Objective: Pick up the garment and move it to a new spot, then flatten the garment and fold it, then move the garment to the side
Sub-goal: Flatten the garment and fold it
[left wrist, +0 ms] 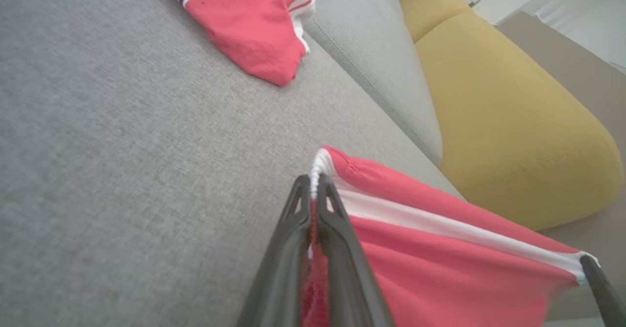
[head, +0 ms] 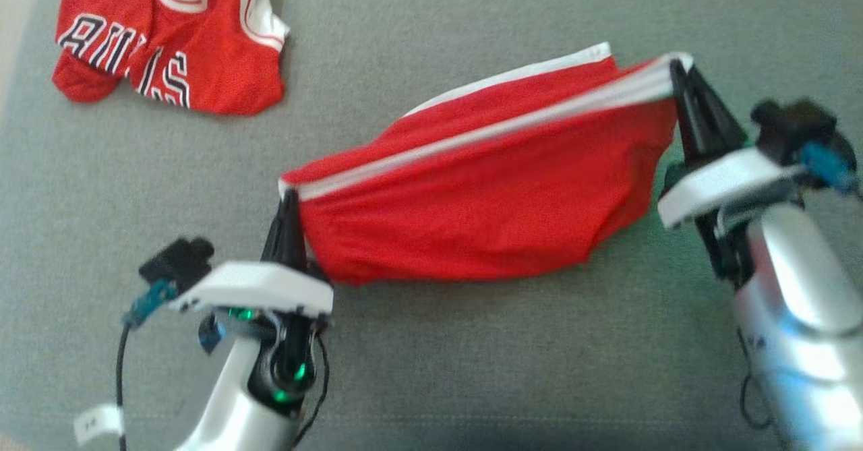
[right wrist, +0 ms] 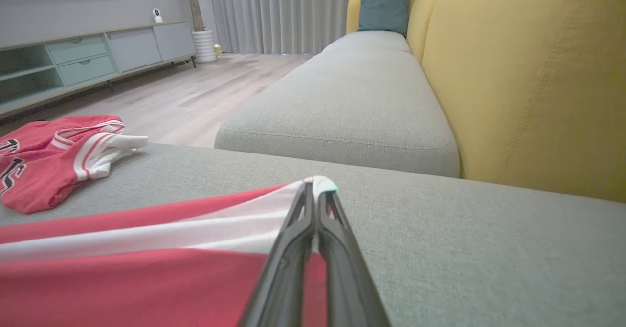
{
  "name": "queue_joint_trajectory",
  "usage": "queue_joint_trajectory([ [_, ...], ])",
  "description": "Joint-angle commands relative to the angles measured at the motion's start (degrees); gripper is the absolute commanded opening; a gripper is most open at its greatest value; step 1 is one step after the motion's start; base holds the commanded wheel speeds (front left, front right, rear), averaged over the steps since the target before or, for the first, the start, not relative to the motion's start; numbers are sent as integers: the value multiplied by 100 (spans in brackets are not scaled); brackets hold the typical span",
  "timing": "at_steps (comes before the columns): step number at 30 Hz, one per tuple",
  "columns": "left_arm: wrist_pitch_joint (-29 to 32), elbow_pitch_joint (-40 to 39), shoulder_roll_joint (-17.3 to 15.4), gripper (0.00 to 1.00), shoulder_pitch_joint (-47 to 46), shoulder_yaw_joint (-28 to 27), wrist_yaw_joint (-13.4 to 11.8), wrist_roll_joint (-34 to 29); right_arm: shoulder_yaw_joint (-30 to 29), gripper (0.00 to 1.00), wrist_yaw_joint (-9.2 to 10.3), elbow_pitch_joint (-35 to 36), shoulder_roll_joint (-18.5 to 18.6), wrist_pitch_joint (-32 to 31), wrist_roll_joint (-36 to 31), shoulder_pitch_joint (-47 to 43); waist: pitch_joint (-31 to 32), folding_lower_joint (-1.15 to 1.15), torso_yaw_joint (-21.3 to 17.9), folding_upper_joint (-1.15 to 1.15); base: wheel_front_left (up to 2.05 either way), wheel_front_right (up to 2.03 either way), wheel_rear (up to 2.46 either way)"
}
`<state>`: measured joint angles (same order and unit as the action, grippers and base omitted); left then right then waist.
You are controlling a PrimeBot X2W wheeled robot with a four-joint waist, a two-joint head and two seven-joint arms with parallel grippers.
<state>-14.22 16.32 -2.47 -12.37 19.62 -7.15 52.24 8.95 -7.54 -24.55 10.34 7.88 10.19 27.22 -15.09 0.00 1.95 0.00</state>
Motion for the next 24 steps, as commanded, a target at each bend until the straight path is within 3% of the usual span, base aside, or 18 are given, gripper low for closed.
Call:
queue_joint_trajectory([
  [1, -77, -22, -42, 0, -329, -179, -72, 26, 123, 0, 5, -98, 121, 35, 90, 371, -211, 0, 136, 0, 0, 0, 0],
  [16, -78, 461, -41, 0, -1262, 371, -155, 276, 926, 0, 5, -2583, 300, 146, 414, 2162, -693, 0, 496, 0, 0, 0, 0],
  [17, -78, 443, -41, 4, -1266, 401, -154, 266, 973, 22, 5, -2680, 299, 180, 457, 2217, -693, 0, 505, 0, 0, 0, 0],
  [18, -78, 360, -41, 53, -1254, 423, -161, 192, 1064, 95, 5, -2844, 297, 252, 560, 2308, -681, 0, 523, 0, 0, 0, 0],
  [19, -78, 311, -41, 96, -1234, 428, -158, 122, 1112, 100, 5, -2910, 298, 283, 614, 2346, -669, 0, 527, 0, 0, 0, 0],
  [20, -78, 257, -41, 100, -1208, 428, -144, 31, 1157, 100, 5, -2965, 304, 312, 668, 2378, -653, 0, 530, 0, 0, 0, 0],
  [24, -78, -26, -41, 100, -1015, 362, -63, -436, 1373, 100, 5, -3108, 367, 394, 906, 2453, -562, 0, 530, 0, 0, 0, 0],
])
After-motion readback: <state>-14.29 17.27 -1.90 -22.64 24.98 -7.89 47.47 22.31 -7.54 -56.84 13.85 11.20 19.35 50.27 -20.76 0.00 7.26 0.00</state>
